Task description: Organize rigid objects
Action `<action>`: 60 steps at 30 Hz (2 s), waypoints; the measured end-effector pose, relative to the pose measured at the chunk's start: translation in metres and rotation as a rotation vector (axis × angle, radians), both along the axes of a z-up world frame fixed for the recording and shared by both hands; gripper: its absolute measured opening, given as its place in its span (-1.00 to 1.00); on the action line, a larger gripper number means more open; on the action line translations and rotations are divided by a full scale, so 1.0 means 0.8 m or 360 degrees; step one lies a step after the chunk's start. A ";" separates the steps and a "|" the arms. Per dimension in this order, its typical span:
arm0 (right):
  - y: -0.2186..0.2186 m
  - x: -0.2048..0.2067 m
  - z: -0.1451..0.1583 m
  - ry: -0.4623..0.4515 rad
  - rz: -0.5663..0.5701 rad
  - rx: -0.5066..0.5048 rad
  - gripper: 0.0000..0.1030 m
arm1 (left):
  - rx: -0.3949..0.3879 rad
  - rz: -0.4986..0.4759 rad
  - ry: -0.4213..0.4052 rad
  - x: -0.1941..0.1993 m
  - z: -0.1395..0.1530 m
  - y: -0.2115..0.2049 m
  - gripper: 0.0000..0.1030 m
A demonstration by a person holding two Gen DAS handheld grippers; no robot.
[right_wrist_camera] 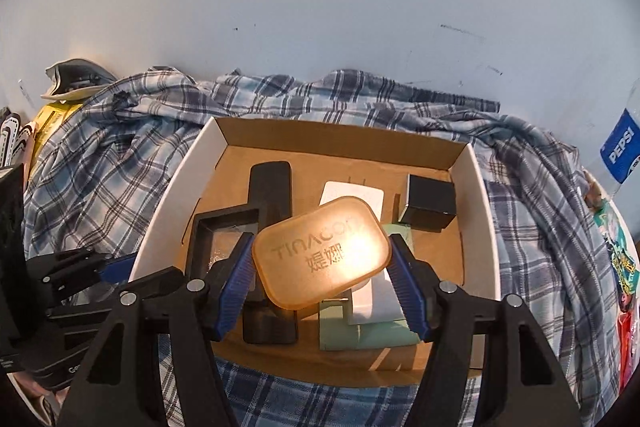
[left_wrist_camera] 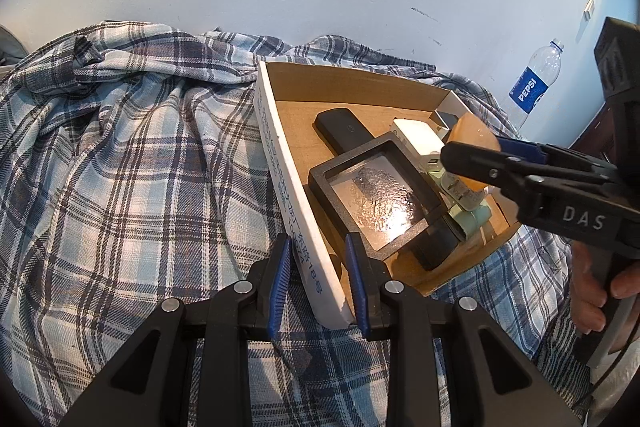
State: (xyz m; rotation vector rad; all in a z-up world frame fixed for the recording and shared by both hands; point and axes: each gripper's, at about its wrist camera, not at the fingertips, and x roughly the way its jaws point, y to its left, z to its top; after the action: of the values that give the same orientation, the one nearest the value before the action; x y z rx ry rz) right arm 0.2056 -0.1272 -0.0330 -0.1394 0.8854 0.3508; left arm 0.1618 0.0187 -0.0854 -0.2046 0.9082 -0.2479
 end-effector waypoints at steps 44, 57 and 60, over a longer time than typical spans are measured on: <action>-0.099 -0.175 0.161 -0.0773 -0.0158 0.0207 1.00 | 0.0320 0.0174 -0.1553 -0.234 0.233 -0.058 1.00; -0.126 -0.248 0.183 -0.1166 -0.0151 0.0361 1.00 | 0.0271 0.0454 -0.1695 -0.277 0.228 -0.075 1.00; -0.131 -0.255 0.173 -0.1212 -0.0173 0.0358 1.00 | 0.0215 0.0465 -0.1661 -0.280 0.218 -0.069 1.00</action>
State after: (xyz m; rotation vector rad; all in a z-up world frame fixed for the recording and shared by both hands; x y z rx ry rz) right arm 0.0016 -0.2324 0.1054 -0.0092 0.0977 0.2615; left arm -0.0622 -0.0365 0.0887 -0.0574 -0.1451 0.0012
